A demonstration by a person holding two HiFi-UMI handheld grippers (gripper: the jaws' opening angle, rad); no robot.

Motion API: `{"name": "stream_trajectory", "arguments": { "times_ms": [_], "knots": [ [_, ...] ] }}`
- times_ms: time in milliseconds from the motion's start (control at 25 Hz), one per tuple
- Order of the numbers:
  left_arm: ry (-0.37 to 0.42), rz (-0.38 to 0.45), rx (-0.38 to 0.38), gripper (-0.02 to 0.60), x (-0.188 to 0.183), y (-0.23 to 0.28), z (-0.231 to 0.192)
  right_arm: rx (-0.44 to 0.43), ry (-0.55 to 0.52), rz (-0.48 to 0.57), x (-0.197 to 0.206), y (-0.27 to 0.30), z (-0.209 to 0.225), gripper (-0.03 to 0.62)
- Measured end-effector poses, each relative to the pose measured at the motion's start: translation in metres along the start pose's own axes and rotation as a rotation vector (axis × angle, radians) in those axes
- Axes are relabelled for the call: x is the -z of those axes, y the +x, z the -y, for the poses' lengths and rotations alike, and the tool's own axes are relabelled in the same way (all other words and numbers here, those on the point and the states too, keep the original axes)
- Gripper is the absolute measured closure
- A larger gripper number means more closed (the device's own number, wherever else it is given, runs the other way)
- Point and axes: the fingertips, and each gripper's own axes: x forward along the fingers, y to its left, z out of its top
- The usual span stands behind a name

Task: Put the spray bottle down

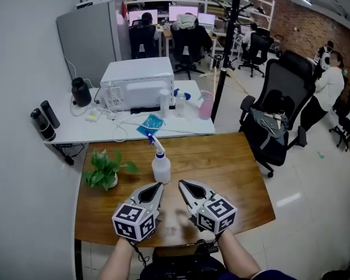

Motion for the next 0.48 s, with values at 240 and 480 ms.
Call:
{"name": "stream_trajectory", "arguments": {
  "times_ms": [240, 480],
  "knots": [
    [0.000, 0.010, -0.016, 0.575, -0.0024, -0.0024, -0.0011, -0.024, -0.003, 0.000, -0.0029, 0.0014, -0.0021, 0.591],
    [0.002, 0.010, -0.020, 0.575, -0.0018, -0.0029, 0.0003, -0.023, 0.002, 0.004, -0.0038, -0.0003, -0.0004, 0.591]
  ]
}}
